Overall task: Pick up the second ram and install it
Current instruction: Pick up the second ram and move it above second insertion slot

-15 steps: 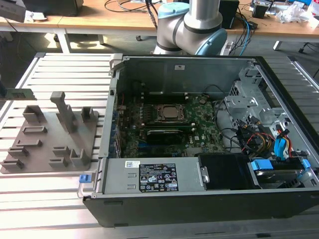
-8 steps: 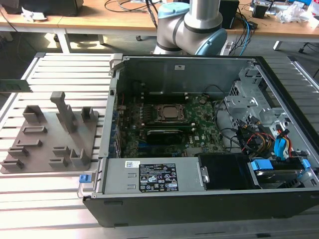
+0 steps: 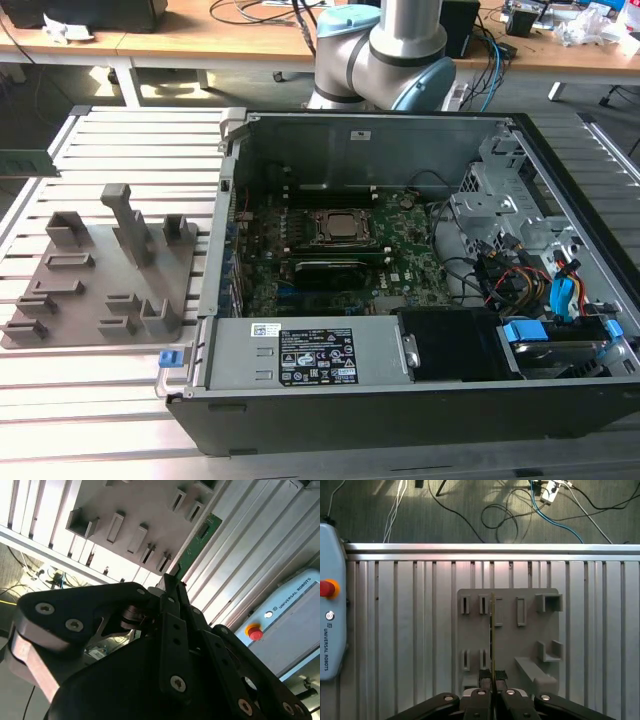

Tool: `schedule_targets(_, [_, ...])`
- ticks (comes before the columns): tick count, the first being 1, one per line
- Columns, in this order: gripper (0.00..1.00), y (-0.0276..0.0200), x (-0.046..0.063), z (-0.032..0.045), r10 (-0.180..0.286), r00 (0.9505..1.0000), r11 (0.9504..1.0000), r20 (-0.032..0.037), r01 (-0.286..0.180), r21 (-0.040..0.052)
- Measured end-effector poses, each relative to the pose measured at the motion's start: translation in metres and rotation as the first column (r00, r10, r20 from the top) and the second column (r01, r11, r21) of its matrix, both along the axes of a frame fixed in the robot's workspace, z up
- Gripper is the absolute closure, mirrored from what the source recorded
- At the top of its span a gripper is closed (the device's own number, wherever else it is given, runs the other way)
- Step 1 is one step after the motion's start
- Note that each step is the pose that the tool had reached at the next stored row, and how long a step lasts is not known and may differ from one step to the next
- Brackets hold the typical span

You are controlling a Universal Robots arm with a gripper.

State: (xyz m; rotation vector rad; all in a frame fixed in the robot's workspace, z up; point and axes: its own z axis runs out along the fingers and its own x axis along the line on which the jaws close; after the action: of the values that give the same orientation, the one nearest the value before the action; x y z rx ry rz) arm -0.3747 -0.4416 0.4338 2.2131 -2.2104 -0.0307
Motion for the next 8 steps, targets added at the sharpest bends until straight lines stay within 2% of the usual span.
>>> schedule_targets(8, [0.86, 0.0, 0.001, 0.0357, 0.0, 1.0, 1.0, -0.0001, 0.0, 0.0])
